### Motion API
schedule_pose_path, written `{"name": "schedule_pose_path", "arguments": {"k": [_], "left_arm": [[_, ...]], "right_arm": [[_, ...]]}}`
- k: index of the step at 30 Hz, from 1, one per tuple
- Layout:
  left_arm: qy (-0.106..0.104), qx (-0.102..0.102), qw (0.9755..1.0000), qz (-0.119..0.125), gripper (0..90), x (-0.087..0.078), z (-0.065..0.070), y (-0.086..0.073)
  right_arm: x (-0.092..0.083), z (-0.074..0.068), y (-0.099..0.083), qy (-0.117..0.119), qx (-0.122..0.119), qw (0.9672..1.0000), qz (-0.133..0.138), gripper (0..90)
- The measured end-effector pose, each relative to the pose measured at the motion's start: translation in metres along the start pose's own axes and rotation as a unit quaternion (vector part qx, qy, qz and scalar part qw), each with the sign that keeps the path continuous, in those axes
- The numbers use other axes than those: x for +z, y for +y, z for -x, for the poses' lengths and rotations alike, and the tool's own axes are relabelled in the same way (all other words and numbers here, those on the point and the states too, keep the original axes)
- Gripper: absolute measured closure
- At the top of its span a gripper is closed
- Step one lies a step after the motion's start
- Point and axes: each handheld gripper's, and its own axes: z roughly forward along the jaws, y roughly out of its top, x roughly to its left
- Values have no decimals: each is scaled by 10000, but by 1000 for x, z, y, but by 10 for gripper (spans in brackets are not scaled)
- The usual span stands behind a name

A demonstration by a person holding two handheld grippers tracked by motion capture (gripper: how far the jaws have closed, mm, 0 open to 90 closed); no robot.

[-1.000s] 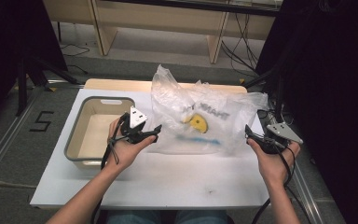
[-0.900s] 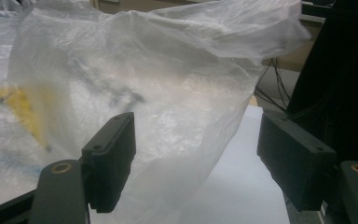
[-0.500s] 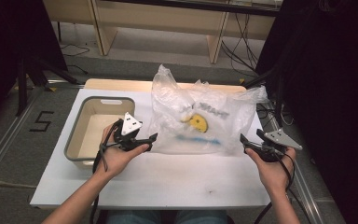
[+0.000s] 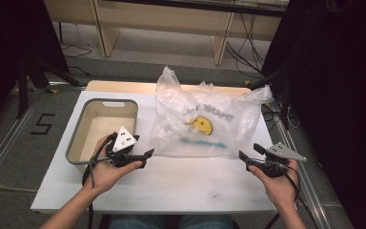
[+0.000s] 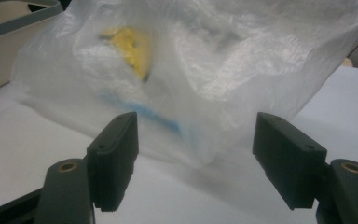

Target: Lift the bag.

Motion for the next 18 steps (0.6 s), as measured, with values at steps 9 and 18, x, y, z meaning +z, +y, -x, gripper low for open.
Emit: {"name": "schedule_pose_path", "arguments": {"k": [9,18], "left_arm": [[-37,-33,10000,-51,305,-5,0,-13],[-52,43,10000,-62,300,-2,2,-14]], "right_arm": [[-8,-2,-11,63,19,10000,-21,322],[-9,-2,-13,78,55,10000,16,322]]}}
